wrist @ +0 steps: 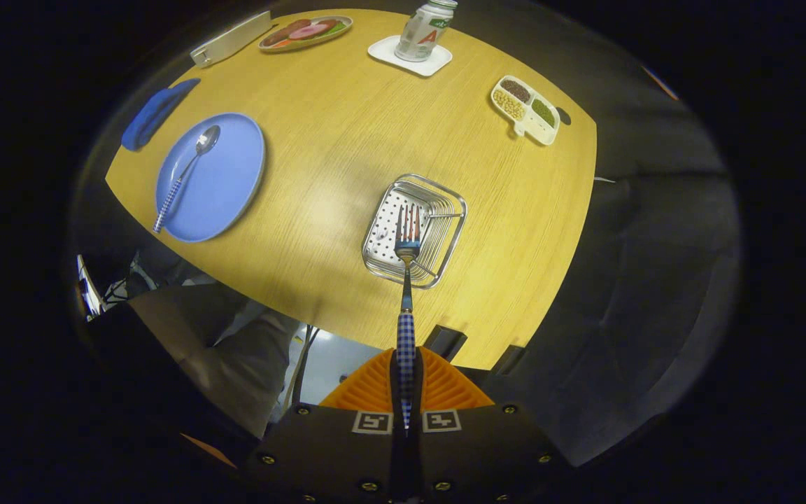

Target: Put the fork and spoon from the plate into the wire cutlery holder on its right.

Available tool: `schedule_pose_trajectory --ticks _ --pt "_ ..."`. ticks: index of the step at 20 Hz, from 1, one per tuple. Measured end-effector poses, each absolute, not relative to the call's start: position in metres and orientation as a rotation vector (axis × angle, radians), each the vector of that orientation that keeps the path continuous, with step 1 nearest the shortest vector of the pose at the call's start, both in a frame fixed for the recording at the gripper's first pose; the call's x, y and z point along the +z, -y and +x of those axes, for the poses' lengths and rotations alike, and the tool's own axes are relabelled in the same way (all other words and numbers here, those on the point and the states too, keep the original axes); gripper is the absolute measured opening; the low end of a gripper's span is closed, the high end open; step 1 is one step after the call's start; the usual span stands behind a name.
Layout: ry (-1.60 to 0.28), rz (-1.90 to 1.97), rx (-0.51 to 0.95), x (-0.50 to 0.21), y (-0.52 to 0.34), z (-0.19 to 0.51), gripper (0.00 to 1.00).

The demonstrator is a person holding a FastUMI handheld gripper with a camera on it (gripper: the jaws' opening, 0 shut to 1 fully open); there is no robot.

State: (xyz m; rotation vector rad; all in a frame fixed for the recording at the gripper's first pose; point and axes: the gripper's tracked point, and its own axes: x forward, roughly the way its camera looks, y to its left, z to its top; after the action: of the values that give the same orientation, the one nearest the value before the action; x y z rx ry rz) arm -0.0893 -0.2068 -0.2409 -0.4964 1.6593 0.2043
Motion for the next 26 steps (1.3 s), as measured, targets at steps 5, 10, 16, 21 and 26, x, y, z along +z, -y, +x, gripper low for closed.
schedule_pose_trajectory --ticks 5,10,16,21,26 --pt "-1.727 -0.556 0.237 -0.256 0.210 -0.079 0.01" --pt "-1.785 -0.589 0.252 -0.268 0.213 -0.068 0.01" --pt "-1.824 -0.630 0.279 -0.289 0.210 -0.056 0.05" --pt "-1.775 -0.617 0.275 -0.287 0.205 -0.044 0.16" --pt "-1.660 -0.603 0.207 -0.272 0.206 -0.033 0.95"
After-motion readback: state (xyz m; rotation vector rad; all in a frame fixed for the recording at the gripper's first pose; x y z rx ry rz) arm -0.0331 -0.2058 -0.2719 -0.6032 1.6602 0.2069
